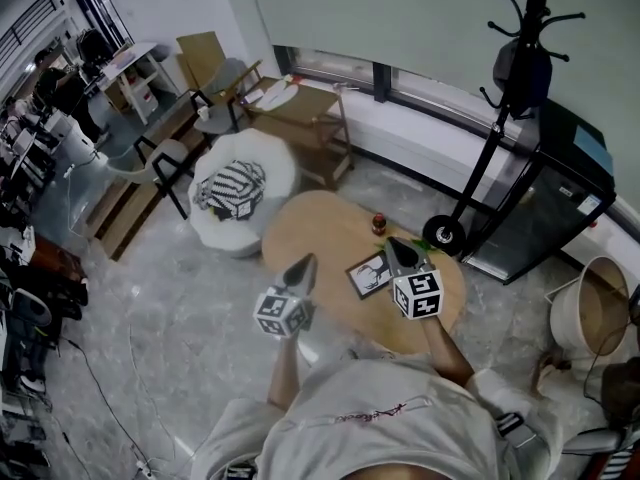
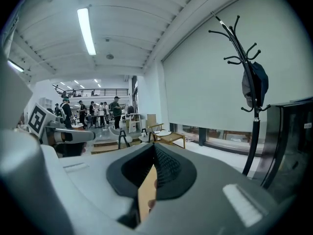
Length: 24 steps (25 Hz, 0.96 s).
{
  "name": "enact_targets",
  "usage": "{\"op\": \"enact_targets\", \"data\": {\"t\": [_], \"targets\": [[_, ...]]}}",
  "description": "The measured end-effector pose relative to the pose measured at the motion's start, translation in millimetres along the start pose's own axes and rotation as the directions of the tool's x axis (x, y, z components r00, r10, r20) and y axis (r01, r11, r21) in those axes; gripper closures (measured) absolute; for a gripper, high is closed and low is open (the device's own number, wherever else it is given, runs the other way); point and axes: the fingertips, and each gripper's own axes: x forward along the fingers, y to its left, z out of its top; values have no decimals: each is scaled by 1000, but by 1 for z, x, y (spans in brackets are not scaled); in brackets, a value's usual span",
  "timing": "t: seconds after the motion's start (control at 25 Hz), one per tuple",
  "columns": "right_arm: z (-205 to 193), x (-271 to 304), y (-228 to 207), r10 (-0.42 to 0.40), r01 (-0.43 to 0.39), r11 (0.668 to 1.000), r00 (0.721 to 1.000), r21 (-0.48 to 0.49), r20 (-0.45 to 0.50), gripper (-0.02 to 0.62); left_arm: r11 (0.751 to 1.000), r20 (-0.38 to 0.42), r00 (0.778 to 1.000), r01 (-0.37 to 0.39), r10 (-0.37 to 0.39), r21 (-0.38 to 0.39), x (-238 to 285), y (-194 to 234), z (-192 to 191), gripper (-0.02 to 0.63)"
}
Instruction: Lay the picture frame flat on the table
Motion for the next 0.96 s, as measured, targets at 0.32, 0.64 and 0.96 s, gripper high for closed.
{"op": "enact_targets", "data": {"t": [0.32,0.64,0.96], "targets": [[10,7,-10,-2,3,1000,1000,-16,6,592,1000,14,1000,5,-5,-9,13,1,10,606],[18,12,-15,19,-18,999,999,-30,29,592,1000,25,1000,17,-17,9,27,-4,15,606],[20,14,-16,38,-36,998,998,-46,45,592,1000,32,999,20,-20,11,36,-8,16,606]]}}
